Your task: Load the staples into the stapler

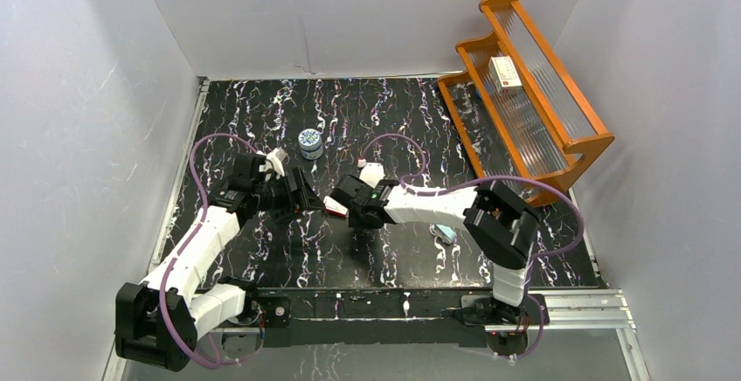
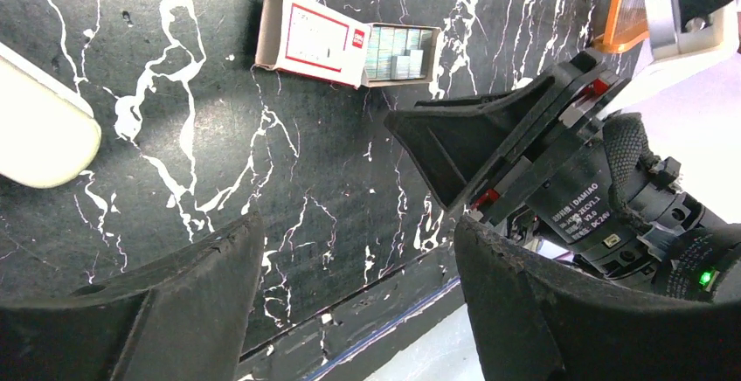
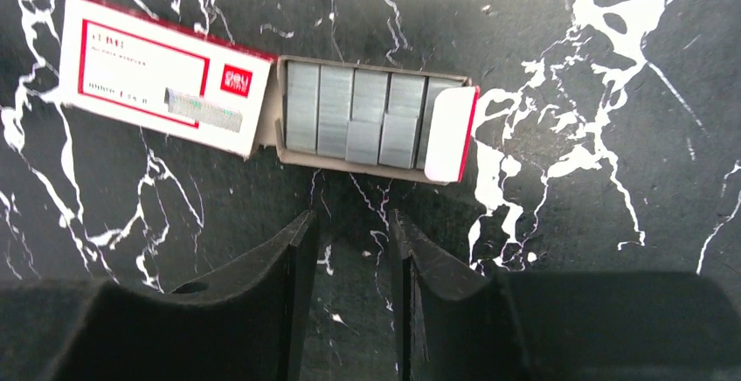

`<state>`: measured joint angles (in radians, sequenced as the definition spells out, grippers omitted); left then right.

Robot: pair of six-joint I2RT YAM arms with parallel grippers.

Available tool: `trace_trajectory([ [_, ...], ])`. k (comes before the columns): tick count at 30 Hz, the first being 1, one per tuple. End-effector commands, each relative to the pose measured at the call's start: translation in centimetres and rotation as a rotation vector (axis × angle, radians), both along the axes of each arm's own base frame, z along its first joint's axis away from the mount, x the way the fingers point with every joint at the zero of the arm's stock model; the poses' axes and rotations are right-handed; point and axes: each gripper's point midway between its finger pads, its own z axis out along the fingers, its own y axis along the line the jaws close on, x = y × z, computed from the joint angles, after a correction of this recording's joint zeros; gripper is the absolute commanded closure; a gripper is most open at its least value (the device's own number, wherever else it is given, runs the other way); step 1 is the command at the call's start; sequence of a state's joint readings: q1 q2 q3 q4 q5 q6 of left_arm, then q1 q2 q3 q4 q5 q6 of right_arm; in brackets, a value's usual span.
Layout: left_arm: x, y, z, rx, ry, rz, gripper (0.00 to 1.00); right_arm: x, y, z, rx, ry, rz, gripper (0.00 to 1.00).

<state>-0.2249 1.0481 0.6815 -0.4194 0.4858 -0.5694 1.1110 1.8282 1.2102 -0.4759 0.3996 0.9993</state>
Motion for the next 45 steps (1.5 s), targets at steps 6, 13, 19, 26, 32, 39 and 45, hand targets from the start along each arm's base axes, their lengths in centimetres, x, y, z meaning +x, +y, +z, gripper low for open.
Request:
trace_trajectory([
  [6, -0.1, -0.4, 0.0, -0.02, -0.006, -0.025, 0.23, 2.5, 0.3, 0.5, -0.071, -0.066, -0.121, 0.55],
  [13, 0.0, -0.1, -0.6, 0.002, 0.013, -0.001, 0.23, 3.4, 0.3, 0.6, -0.075, -0.077, -0.143, 0.55],
  [19, 0.1, 0.2, -1.1, 0.019, 0.029, 0.016, 0.23, 4.7, 0.0, 0.6, -0.038, -0.085, -0.152, 0.5],
  [26, 0.1, 0.2, -1.6, 0.02, 0.056, 0.023, 0.23, 5.6, 1.4, 0.4, 0.017, -0.071, -0.107, 0.48],
  [32, 0.1, -0.5, -2.0, -0.014, 0.085, 0.006, 0.23, 7.0, 1.6, 0.6, 0.068, -0.053, -0.103, 0.54],
  [39, 1.7, -1.7, -2.2, -0.094, 0.107, 0.049, 0.25, 7.0, 2.0, 0.4, 0.098, -0.04, -0.06, 0.56],
  [45, 5.1, -1.6, -2.9, -0.066, 0.101, 0.128, 0.41, 6.4, 1.3, 0.5, 0.12, -0.051, -0.028, 0.56],
])
